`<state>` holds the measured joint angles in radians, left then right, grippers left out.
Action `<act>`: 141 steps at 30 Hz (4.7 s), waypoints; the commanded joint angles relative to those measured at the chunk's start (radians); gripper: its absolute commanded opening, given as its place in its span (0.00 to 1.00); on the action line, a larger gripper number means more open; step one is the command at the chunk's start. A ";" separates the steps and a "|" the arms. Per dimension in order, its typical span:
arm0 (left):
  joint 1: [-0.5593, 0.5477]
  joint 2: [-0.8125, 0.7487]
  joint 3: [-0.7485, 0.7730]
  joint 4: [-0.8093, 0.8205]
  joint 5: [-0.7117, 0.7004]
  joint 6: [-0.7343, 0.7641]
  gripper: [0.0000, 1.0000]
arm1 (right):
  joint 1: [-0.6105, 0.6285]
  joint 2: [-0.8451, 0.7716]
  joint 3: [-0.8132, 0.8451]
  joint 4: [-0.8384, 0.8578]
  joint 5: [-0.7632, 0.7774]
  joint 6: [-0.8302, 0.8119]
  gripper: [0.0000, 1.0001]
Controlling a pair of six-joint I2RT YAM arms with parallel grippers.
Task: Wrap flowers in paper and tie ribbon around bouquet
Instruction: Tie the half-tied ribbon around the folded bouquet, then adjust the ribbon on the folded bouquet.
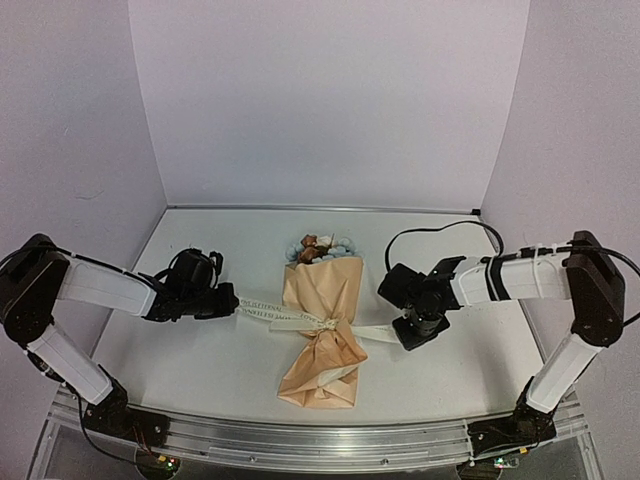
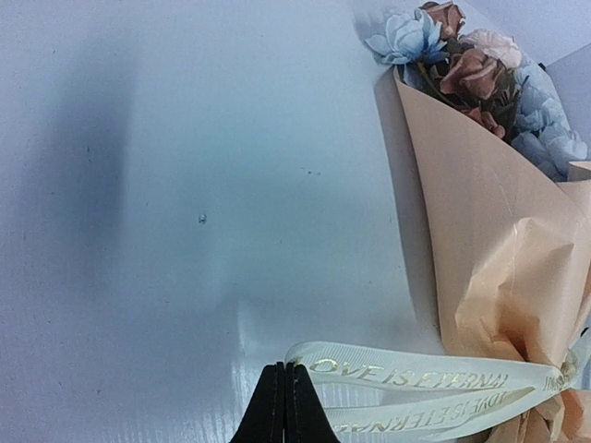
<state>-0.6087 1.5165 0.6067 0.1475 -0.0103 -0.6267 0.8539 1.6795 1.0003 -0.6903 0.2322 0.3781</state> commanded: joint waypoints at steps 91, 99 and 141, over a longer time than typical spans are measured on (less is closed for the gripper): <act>-0.280 0.157 0.356 -0.178 0.097 0.778 0.54 | -0.026 0.176 0.662 -0.354 -0.391 0.223 0.51; -0.280 0.218 0.415 -0.204 0.125 0.817 0.44 | -0.027 0.188 0.656 -0.350 -0.367 0.225 0.51; -0.279 0.184 0.359 -0.125 0.073 0.723 0.00 | -0.027 0.303 0.623 -0.150 -0.330 0.314 0.33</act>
<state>-0.8875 1.7583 0.9844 -0.0411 0.0818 0.1333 0.8234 1.9766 1.6419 -0.8522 -0.1366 0.6683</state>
